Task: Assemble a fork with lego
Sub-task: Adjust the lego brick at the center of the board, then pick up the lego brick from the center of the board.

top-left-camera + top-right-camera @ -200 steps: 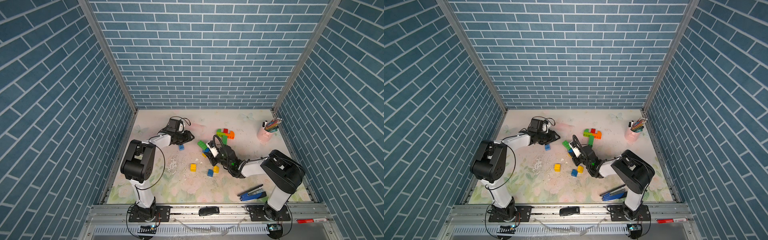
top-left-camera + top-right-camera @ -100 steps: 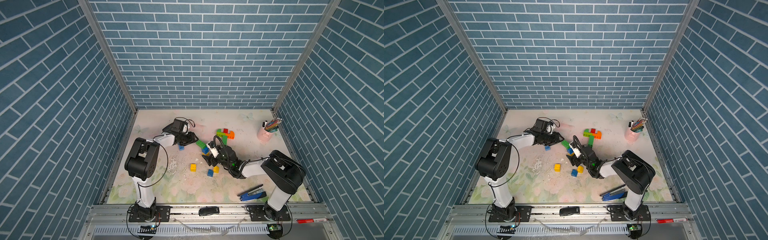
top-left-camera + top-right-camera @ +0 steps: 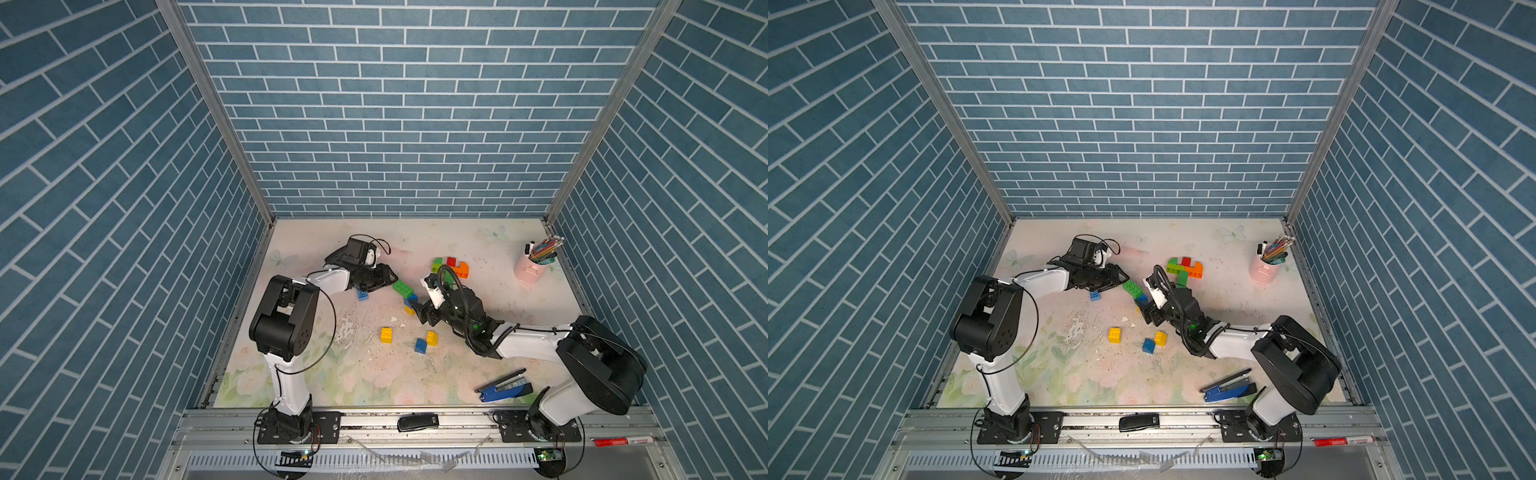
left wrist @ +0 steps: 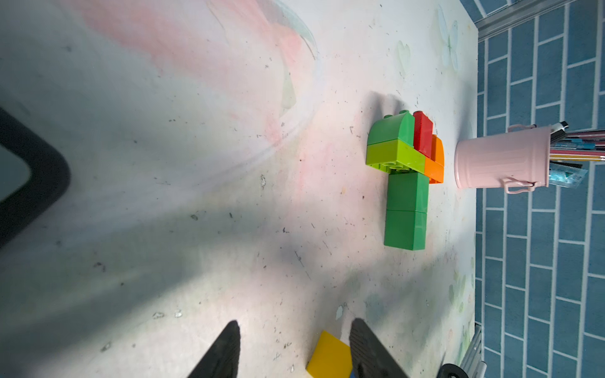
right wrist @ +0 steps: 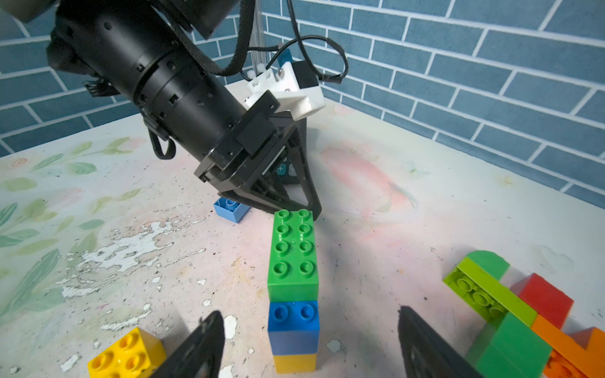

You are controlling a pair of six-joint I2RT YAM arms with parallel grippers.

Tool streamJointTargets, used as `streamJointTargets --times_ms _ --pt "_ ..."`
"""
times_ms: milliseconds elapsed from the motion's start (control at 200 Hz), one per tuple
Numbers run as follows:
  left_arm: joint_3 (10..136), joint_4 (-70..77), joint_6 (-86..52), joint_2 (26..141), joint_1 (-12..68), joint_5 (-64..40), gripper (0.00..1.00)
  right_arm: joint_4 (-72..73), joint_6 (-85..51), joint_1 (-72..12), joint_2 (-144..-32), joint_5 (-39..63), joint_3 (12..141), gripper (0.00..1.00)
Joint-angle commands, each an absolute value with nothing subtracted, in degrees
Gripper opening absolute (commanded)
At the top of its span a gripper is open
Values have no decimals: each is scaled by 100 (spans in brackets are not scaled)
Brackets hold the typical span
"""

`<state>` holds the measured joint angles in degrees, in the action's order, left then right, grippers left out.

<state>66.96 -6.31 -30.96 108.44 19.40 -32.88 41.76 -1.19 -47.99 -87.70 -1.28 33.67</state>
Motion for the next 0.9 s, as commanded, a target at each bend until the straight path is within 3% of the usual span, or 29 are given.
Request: streamJointTargets --times_ms 0,535,640,895 --pt "6746 -628 -2978 10740 1994 -3486 56 3955 -33 -4815 -8589 -531 3319 83" --pt "6732 -716 -2867 10616 2030 -3486 57 3560 -442 -4808 -8314 -1219 3476 88" --pt "6795 -933 -2761 10554 2013 -3195 61 2964 -687 -4808 -8150 -1416 3714 98" --pt "6845 -1460 -2556 10174 1829 -2284 68 952 -1389 -4808 -7819 -1888 4657 99"
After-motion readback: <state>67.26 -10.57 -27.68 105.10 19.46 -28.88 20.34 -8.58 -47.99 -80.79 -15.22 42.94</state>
